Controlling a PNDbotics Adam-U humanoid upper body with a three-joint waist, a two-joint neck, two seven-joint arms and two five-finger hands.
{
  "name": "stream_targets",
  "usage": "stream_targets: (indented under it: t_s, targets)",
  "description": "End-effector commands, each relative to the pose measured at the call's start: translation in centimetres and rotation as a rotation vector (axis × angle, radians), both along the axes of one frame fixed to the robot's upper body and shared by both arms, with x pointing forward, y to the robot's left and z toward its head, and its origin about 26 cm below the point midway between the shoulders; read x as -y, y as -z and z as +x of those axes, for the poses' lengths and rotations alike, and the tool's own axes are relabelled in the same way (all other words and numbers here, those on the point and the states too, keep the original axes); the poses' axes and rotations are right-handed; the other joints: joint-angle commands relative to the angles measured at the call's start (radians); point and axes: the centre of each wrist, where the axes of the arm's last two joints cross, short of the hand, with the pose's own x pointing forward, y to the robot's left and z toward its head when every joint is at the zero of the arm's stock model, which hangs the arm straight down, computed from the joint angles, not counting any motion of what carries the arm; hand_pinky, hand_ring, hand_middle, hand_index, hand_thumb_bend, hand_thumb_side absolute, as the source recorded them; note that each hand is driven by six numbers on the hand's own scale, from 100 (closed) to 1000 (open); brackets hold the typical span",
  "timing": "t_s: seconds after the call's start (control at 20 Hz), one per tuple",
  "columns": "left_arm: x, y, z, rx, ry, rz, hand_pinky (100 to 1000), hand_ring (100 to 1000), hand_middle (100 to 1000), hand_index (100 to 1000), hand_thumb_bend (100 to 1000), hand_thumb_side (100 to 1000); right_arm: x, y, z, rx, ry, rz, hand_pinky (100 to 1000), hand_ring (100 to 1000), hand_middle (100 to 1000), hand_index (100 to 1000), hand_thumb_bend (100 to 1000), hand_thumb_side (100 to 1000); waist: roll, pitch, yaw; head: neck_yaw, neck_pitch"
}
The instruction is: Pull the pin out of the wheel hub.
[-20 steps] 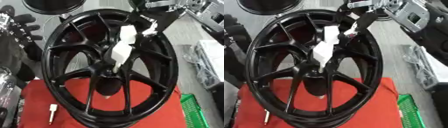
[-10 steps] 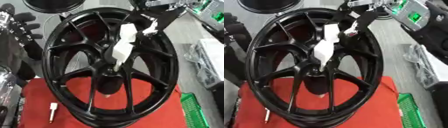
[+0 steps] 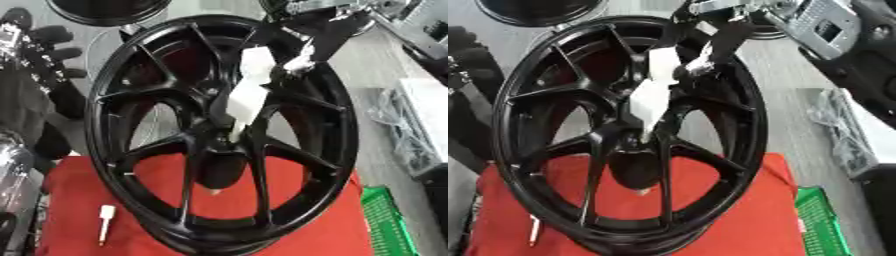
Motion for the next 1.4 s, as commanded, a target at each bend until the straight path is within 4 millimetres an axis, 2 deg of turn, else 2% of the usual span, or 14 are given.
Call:
stream_targets:
  t_s: [0.05, 1.0, 1.05, 1.25, 1.4]
  targets:
    - [0.12, -0.91, -0.06, 0.030, 0.013, 0.000, 646, 751, 730, 742, 238, 842, -0.15, -1.50, -0.34, 0.031, -0.011, 0.002, 922, 848, 750, 850, 457, 532, 0.003, -0.018, 0.002, 0.001, -0.003]
    - [0.48, -1.00, -0.05, 0.030, 0.028, -0.005, 645, 752, 731, 742, 241, 841, -0.82, -1.01, 0.22, 0.012, -0.008, -0.008, 910, 834, 720, 823, 458, 487, 0.002, -0.017, 0.012, -0.002, -0.005]
    - [0.49, -1.00, -0.05, 0.030, 0.029, -0.005, 644, 752, 732, 742, 241, 841, -0.81, -0.96, 0.25, 0.010, -0.007, -0.009, 884, 795, 648, 776, 395, 417, 0.002, -0.017, 0.012, -0.002, -0.005]
    - [0.59, -0.98, -0.06, 0.028, 0.033, -0.002, 644, 753, 732, 741, 240, 842, -0.68, -0.66, 0.48, -0.006, 0.011, -0.014, 853, 742, 608, 742, 354, 388, 0.002, -0.017, 0.014, -0.006, -0.007]
    - [0.61, -0.95, -0.05, 0.026, 0.035, -0.001, 644, 753, 733, 741, 240, 843, -0.67, -0.64, 0.52, -0.008, 0.018, -0.007, 792, 661, 546, 688, 307, 365, 0.003, -0.017, 0.013, -0.007, -0.006]
